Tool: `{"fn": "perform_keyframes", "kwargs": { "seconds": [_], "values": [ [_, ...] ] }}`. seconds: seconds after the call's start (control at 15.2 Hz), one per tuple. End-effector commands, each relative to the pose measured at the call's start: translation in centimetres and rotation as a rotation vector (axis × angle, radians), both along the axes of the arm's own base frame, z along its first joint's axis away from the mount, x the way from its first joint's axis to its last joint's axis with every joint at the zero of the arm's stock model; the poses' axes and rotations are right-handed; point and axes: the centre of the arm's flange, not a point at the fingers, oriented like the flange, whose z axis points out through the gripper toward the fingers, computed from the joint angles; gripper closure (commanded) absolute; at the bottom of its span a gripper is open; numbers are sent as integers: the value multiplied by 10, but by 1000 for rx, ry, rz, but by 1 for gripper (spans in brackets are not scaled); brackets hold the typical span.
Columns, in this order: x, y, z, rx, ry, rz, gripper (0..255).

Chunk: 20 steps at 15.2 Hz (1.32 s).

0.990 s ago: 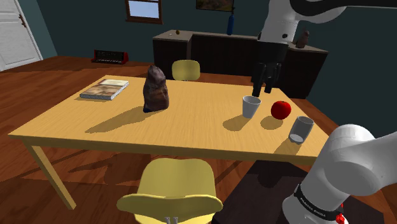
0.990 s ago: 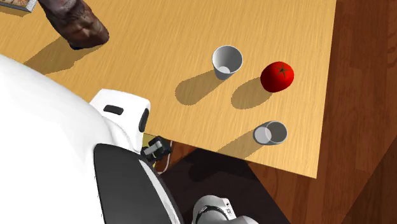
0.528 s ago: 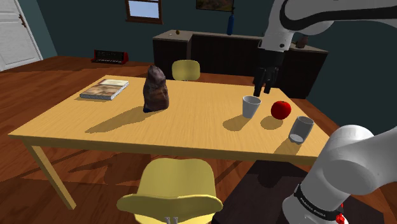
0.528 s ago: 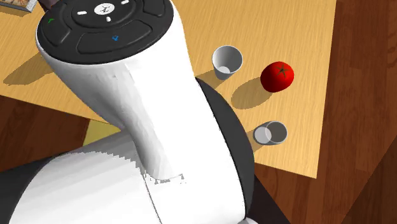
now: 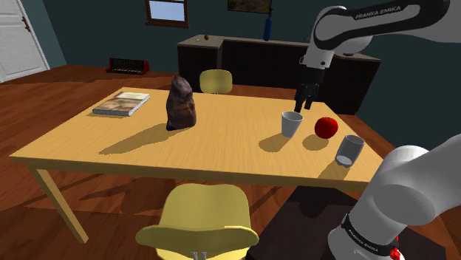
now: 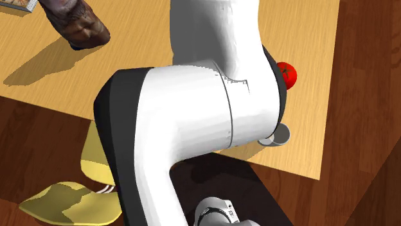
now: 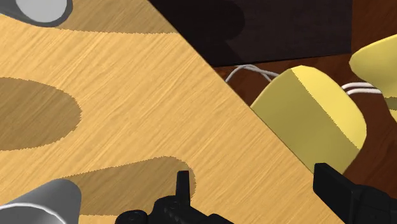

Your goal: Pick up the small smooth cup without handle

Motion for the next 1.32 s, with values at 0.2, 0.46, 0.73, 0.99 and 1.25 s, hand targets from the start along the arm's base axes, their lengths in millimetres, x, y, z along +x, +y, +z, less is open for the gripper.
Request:
{"fn": "perform_keyframes", "kwargs": {
  "seconds": [0.2,0.46,0.73,0.99,1.25],
  "values": [
    [19,-58,-27,5,-12,8,0],
    [35,-104,-48,10,-21,14,0],
    [51,-149,-70,15,-31,20,0],
    [68,-195,-91,19,-40,25,0],
    [85,-240,-112,24,-49,31,0]
  ]
}}
